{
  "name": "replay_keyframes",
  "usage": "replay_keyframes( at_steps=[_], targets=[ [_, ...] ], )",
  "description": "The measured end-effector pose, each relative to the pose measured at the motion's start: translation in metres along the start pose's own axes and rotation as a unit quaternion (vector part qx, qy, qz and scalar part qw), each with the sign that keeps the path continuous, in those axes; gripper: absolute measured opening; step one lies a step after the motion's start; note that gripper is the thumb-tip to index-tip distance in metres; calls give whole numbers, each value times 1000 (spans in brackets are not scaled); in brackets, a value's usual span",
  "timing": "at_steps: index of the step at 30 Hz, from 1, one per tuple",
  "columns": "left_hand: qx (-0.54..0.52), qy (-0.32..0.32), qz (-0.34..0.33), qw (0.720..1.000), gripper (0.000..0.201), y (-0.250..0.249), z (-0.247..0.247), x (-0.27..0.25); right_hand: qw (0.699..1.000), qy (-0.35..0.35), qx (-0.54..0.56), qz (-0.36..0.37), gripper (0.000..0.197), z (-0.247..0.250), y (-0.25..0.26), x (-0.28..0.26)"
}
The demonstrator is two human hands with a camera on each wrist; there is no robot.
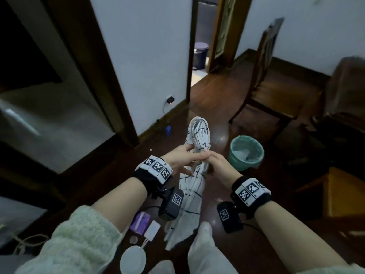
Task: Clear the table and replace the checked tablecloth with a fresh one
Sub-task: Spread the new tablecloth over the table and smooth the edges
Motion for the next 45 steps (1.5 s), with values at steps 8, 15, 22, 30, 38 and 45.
replay_keyframes(
  at_steps=[8,15,22,30,38,45],
  targets=[
    [92,31,-22,995,45,-68,-73,51,982,-130,139,-20,34,100,25,-3],
    [113,33,-69,991,38,-139,-169,135,974,-202,102,18,29,236,50,-2],
    [159,24,-94,982,20,-197,-245,194,966,-252,-40,43,33,351,59,-4],
    [302,-2,-107,947,16,-257,-268,288,922,-340,-182,-46,30,456,51,5],
    [413,11,-78,907,16,-339,-267,389,843,-264,-412,-222,24,538,68,43],
    [592,89,-82,797,58,-378,-275,471,818,-293,-428,-247,24,584,85,100]
  ],
)
Point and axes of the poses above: each hand's wrist, its own x-axis towards the middle knuckle, its own z-axis out of the back of the hand, y = z × x, the point moved 4 cm from there along x, towards the middle knuckle, and after that the axes turned 11 degrees about z, right-handed, at the moved point
